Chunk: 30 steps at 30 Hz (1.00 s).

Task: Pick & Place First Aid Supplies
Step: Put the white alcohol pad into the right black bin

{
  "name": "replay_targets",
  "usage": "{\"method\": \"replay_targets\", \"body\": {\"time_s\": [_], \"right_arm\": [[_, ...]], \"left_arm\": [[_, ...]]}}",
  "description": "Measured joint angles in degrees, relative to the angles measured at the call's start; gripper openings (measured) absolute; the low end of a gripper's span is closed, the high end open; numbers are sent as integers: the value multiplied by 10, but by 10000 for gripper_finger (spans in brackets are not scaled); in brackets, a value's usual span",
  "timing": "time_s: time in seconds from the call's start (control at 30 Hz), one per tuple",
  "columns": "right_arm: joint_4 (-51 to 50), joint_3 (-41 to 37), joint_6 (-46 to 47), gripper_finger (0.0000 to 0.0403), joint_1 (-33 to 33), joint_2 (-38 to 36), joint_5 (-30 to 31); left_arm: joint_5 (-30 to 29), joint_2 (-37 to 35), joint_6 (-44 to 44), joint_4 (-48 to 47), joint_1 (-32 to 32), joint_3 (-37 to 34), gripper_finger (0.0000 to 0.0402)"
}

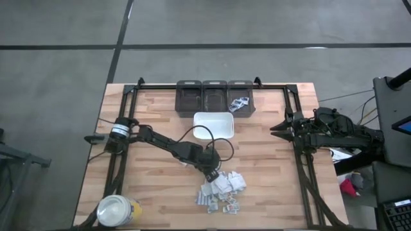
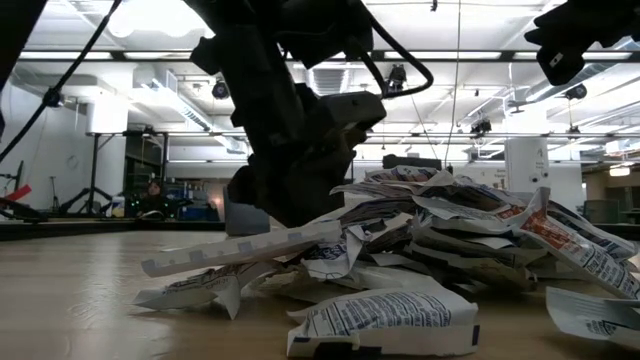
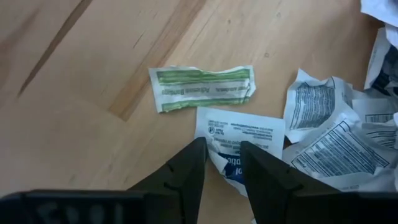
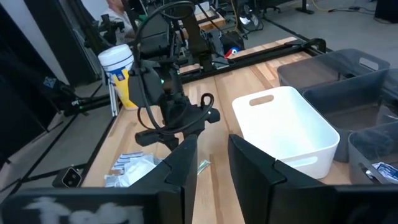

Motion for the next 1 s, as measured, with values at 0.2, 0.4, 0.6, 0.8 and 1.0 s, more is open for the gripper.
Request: {"method": "replay_targets", "body": {"time_s": [0.2,0.4,0.6,0.8,1.0], "right_arm": [[0,0,-1,95,0,-1,0],[0,0,-2,100,0,-1,0],[0,0,-2,96,0,-1,0],[0,0,-2,86,0,-1,0],[-1,0,1,85,0,-1,0]], "left_arm": [[-3,0,-15,-4,1,-1,96],[-4,1,-18,-5,1,-1,34],[-14,1,-20,-5,1,-1,5],[-27,-6,-26,-9,0,1,1],[-90,-43,-21,-67,-3,34,0]]}}
